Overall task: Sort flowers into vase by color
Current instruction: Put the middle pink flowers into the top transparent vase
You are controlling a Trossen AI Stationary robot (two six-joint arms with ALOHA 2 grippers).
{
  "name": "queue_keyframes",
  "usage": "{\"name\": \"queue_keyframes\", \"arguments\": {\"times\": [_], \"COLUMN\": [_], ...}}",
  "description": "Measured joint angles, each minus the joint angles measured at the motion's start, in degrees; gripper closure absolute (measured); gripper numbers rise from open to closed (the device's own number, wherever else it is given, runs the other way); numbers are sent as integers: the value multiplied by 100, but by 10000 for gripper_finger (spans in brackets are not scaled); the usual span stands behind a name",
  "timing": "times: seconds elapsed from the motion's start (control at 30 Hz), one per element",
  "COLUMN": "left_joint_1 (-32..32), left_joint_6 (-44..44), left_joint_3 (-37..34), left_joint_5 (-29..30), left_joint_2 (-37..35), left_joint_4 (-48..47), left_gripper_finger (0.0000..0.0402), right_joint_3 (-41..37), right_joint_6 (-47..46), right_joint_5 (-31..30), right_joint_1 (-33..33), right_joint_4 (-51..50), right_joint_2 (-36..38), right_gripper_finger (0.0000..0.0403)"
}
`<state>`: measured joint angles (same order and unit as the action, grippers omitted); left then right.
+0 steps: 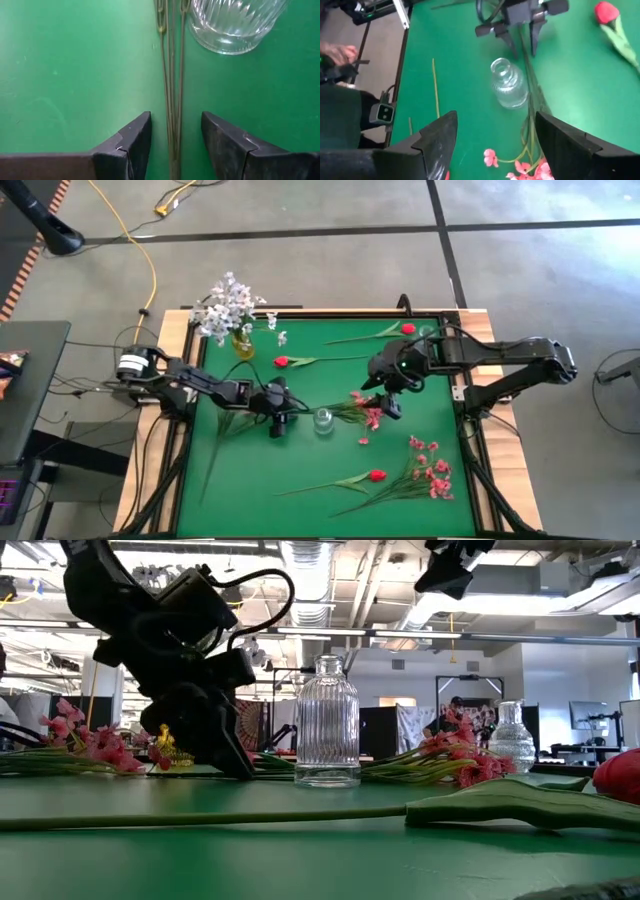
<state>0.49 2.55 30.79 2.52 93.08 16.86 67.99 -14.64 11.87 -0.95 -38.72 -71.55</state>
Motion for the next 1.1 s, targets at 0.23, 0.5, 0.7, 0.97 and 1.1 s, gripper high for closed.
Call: {"name": "queue_keyframes", "arguments": {"times": [0.23, 0.5, 0.7, 0.97, 1.1], "left_joint_1": [-7, -4, 0, 171, 538], "left_joint_6": [9, -117, 55, -524, -637], "left_joint_3": [47, 41, 21, 23, 26], "left_joint_5": [69, 102, 142, 1001, 1138], "left_joint_2": [138, 70, -103, -961, -1256], "left_joint_4": [42, -15, 40, 2, -31], "left_gripper_finger": [255, 373, 395, 400, 401], "right_joint_3": [0, 0, 0, 0, 0], "right_joint_6": [-39, -41, -50, 44, 460], "right_joint_5": [0, -1, -1, -1, 1], "right_joint_1": [-93, -315, -543, -669, -664], "right_joint_4": [314, 722, 882, 1261, 1607], "right_joint_2": [-2, -2, -2, -2, -2], "right_gripper_finger": [108, 108, 108, 108, 108]}}
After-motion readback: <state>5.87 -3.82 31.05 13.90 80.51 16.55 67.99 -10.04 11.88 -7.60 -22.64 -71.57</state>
